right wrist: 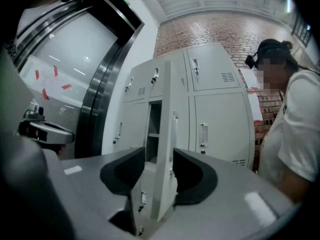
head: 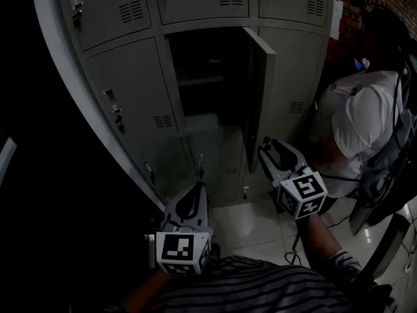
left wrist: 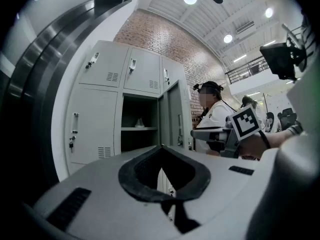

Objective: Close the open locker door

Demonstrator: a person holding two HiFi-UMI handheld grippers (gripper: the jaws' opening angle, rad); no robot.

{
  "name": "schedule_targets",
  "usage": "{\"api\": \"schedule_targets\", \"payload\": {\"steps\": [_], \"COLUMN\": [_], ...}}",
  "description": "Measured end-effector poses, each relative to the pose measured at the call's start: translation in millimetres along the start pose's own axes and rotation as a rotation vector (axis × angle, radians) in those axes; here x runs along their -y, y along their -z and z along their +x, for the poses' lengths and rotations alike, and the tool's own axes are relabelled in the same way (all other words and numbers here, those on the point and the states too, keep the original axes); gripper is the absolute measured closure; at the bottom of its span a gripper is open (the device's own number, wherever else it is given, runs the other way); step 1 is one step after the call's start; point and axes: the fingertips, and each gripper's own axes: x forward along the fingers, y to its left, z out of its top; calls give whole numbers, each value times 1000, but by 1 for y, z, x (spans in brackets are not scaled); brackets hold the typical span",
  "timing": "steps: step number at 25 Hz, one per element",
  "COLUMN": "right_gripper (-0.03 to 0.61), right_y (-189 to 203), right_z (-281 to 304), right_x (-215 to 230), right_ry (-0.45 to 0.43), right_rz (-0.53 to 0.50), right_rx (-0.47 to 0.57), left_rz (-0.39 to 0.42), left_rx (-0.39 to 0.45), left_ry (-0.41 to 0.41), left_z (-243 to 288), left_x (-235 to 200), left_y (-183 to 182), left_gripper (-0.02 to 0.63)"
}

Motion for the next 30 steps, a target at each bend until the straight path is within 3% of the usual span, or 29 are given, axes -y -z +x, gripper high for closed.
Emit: {"api": "schedule_targets", "payload": {"steps": [8,14,17,18,23,26,30], "right_gripper": [393,400,383,423,438,446,440], "right_y": [-2,-9,-11,-11,-8,-6,-4], "right_z": [67,90,113,122,172,206,254], "right_x": [9,-36,-63,-72,-99,-108,-110], "right_ry": [15,-70,-141,-165,-226,-245,-238], "right_rz": [-11,-85,-64,-59,-73,-60,-66], "right_rx": [15,-10,-9,-10,-20,-27,-14], "left_rz": [12,-25,-31,-31,-41,-41,-61], "left_rx": [-13,-41,-37,-40,-68,-18,-43], "left_ry": [58,70,63,59,26,-6,-32], "left_z": [78,107,116,119,136,149,159], "left_x": [-57,-81,-96,-102,-137,-164,-191], "left_y": [-5,4,7,8,17,15,14], "left_gripper": [611,611,611,611,611,611,611]}}
